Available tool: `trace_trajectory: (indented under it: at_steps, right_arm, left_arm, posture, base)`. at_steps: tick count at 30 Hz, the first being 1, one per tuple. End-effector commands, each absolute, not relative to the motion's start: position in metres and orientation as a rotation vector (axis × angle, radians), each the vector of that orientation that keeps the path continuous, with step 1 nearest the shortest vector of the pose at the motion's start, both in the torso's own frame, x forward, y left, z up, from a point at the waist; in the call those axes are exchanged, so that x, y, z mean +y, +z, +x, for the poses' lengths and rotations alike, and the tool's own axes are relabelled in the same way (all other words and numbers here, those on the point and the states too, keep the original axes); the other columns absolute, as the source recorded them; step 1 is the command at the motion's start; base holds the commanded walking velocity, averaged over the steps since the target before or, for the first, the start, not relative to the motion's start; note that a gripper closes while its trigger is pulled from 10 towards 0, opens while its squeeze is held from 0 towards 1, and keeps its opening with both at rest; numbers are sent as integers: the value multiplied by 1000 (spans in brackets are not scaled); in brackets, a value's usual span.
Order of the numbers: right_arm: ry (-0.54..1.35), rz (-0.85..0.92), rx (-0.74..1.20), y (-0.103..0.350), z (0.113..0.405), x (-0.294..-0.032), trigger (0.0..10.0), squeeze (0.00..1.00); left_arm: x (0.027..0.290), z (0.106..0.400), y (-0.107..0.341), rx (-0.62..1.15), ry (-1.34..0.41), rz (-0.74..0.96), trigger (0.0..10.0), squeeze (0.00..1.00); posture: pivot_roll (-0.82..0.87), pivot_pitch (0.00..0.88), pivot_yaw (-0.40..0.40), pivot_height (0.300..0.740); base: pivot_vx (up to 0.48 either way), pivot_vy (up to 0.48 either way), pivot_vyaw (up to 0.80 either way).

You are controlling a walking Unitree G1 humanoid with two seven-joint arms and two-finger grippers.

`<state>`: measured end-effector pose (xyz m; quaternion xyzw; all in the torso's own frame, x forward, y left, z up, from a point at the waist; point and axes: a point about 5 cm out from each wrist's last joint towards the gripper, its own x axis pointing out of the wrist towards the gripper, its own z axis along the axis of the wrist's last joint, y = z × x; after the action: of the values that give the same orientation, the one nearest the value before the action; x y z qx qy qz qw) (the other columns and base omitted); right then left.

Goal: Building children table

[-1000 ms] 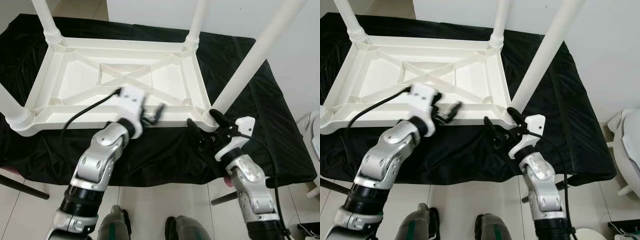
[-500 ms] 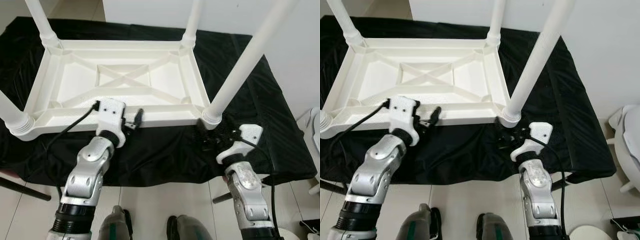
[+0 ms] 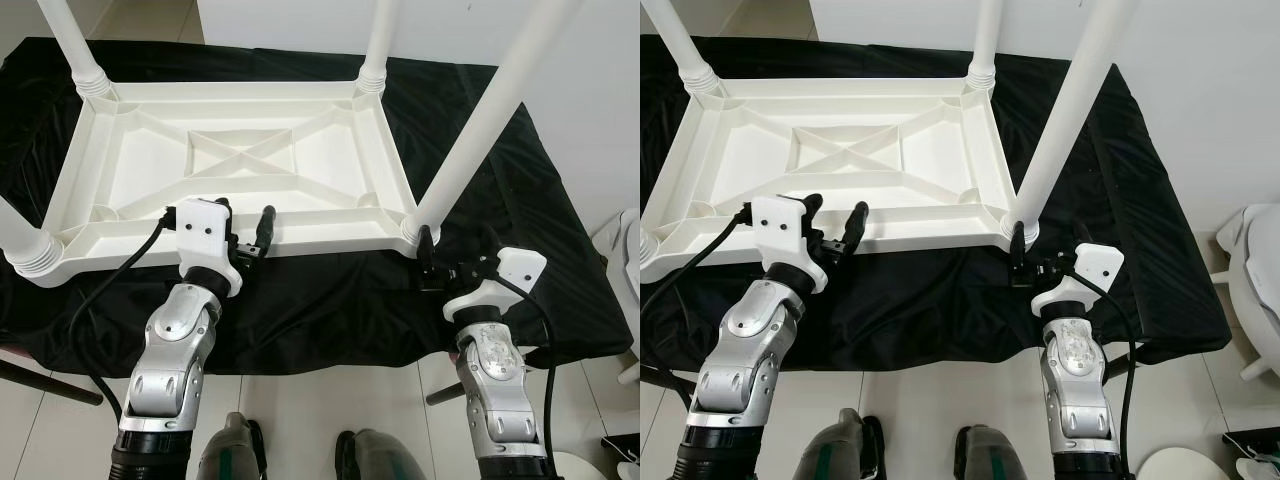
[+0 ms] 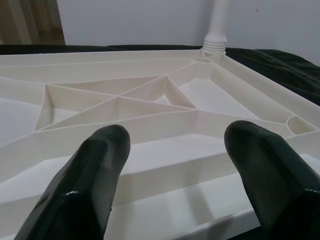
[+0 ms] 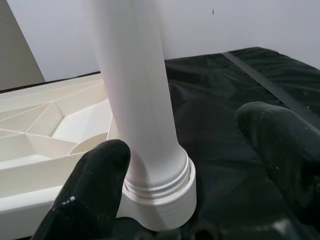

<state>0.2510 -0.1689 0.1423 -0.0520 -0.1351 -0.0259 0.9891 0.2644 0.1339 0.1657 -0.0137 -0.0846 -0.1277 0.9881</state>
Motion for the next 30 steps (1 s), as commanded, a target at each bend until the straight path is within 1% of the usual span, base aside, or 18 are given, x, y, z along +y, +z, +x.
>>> trace_trajectory:
  at_steps: [1, 10, 30]
  right_arm:
    - [-64, -115, -292, 148, 250, -167, 10000, 0]
    - [-53, -128, -310, 154, 252, -162, 10000, 0]
    - [-33, -138, -288, 149, 251, -159, 10000, 0]
  left_arm:
    - [145, 262, 167, -186, -106, -36, 10000, 0]
    - [151, 258, 170, -205, -73, -37, 10000, 0]
    - [147, 254, 169, -218, -80, -51, 10000, 0]
  posture:
    - [-139, 98, 12, 740]
    - [-135, 84, 9, 740]
    - [-129, 62, 4, 740]
  base:
    - [0, 0, 0]
    - [0, 0, 0]
    - [0, 0, 0]
